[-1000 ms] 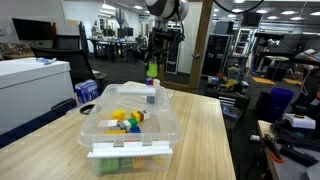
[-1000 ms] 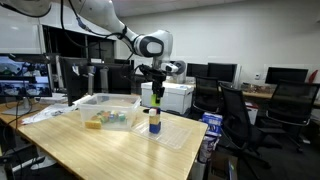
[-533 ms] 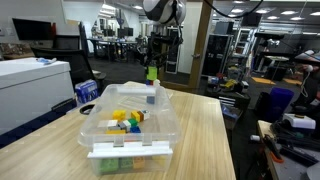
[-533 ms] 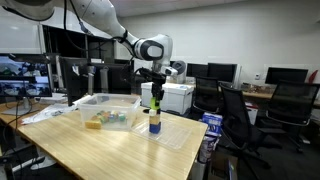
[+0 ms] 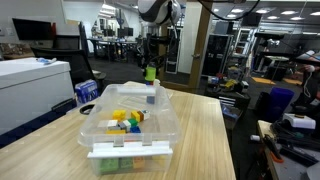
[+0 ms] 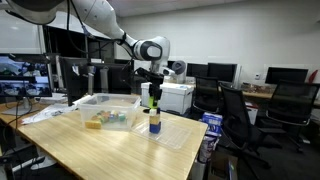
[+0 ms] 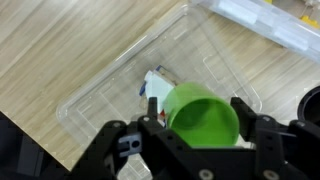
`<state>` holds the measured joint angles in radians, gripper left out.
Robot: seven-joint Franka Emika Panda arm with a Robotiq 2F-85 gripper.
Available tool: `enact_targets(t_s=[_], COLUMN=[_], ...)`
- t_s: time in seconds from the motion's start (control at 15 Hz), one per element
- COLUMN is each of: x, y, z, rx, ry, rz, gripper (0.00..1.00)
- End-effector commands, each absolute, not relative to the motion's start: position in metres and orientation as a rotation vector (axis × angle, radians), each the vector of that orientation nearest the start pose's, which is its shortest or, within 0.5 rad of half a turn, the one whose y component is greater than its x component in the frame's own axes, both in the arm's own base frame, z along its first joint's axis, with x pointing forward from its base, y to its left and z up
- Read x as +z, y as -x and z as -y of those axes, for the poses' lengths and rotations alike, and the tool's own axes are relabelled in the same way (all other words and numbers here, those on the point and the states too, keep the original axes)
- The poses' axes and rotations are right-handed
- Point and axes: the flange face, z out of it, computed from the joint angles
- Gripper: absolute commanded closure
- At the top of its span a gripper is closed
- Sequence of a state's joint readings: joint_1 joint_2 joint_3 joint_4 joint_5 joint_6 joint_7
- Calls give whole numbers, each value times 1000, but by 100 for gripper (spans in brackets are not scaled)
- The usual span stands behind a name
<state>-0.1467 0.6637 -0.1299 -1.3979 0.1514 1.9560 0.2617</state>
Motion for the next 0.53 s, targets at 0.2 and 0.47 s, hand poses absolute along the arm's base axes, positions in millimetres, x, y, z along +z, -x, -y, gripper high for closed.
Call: enact_targets(t_s=[0.2,0.47], x=[299,306], y=[-697,-696], z=[158,146], rx=[229,232], ry=[2995,3023], rz=[-895,-860], gripper=[0,0])
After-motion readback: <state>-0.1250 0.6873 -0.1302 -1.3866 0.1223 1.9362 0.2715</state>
